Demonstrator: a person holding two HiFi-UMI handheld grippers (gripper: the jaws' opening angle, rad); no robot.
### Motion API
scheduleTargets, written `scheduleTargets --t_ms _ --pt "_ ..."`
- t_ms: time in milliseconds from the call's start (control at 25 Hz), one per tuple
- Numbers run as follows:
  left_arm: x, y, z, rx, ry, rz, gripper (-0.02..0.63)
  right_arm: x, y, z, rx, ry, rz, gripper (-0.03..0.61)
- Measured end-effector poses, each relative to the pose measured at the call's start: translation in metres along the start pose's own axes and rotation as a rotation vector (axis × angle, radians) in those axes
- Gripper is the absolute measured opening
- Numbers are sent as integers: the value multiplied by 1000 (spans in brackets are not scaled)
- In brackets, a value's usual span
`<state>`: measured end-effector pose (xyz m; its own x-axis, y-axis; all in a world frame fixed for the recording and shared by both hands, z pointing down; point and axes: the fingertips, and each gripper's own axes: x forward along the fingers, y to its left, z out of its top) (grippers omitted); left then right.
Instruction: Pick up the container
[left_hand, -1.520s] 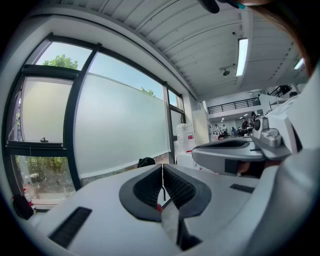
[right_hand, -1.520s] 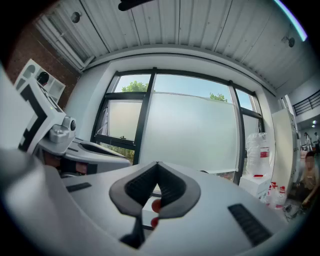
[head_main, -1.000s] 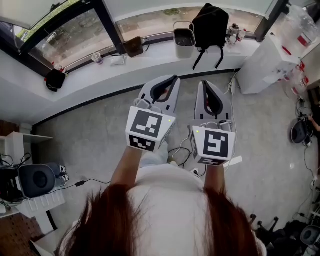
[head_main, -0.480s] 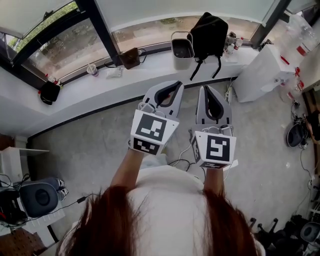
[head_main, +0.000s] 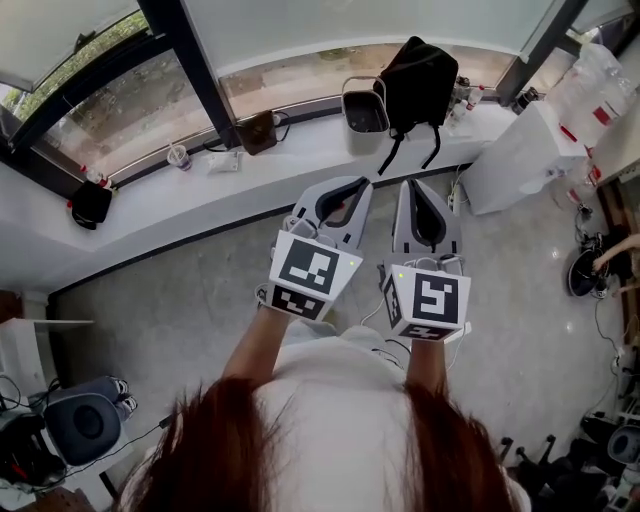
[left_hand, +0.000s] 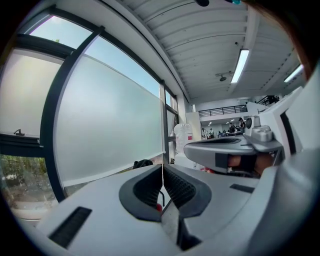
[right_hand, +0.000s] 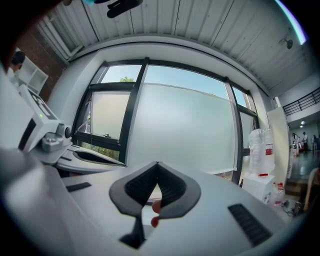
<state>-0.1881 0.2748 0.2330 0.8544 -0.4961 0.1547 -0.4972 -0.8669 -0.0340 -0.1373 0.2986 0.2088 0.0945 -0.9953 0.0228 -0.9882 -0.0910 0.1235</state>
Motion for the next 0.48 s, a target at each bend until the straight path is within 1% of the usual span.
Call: scheduleTargets --t_ms 280,480 --pt "6 26 -7 -24 9 0 18 23 9 -4 8 24 7 25" --pt "16 41 -10 -39 9 17 18 40 5 -12 8 33 12 25"
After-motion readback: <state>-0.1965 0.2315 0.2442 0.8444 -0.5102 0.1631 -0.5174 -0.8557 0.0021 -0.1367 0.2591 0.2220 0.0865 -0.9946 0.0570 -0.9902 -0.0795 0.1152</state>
